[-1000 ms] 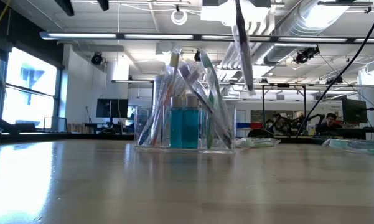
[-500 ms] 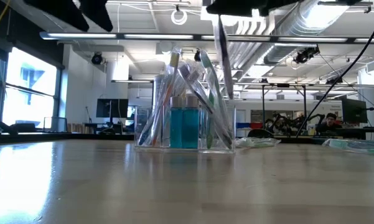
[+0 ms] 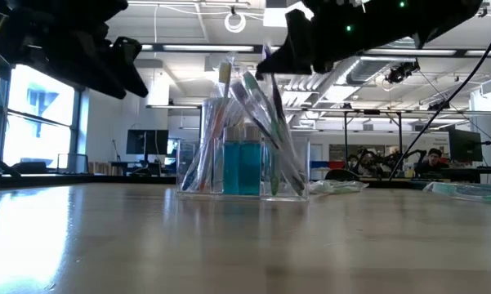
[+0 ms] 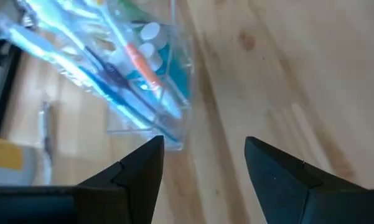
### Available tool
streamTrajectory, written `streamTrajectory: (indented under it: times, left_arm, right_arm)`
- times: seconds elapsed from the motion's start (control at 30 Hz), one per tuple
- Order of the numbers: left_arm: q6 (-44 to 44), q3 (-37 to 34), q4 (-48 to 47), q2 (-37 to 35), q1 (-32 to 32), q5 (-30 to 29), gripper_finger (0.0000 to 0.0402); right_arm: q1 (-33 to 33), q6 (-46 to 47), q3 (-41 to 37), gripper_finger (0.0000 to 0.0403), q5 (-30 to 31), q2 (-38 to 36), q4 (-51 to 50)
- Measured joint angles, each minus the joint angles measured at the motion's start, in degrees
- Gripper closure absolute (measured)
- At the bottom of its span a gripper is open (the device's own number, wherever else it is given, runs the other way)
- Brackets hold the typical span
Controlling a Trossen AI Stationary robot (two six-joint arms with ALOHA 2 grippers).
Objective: Pick & Place toothbrushing station
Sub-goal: Put the violet toothbrush into the transparent organizer
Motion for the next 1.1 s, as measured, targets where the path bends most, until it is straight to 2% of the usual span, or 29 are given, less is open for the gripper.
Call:
streamTrajectory:
  times: [0.13, 0.3, 0.43, 0.5, 0.93, 1.1]
  left_arm:
    - [-0.81, -0.07, 0.28, 0.0, 0.8, 4.99, 0.0185]
    - [-3.37, -0.07, 4.99, 0.0, 0.69, 10.8, 0.0185]
    - [-3.54, -0.07, 6.76, 0.0, 0.69, 13.28, 0.0185]
    - [-3.51, -0.07, 6.63, 0.02, 0.69, 13.45, 0.0185]
    - [-3.28, -0.07, 6.52, 0.04, 0.69, 13.43, 0.0185]
    - [-3.41, -0.07, 6.24, 0.09, 0.67, 13.51, 0.0185]
  right_arm:
    - [0.22, 6.58, 0.02, 0.0392, 1.03, 1.4, -1.97]
    - [0.15, 15.13, 0.02, 0.0392, 2.05, 3.79, -5.44]
    - [0.52, 16.15, 0.11, 0.038, 4.38, 4.52, -5.97]
    - [1.12, 14.5, 0.05, 0.0364, 4.59, 4.62, -6.7]
    - [7.67, 7.56, 0.99, 0.0236, 17.43, 4.16, -7.17]
    - [11.33, 8.53, 2.98, 0.0187, 24.28, -0.51, -18.48]
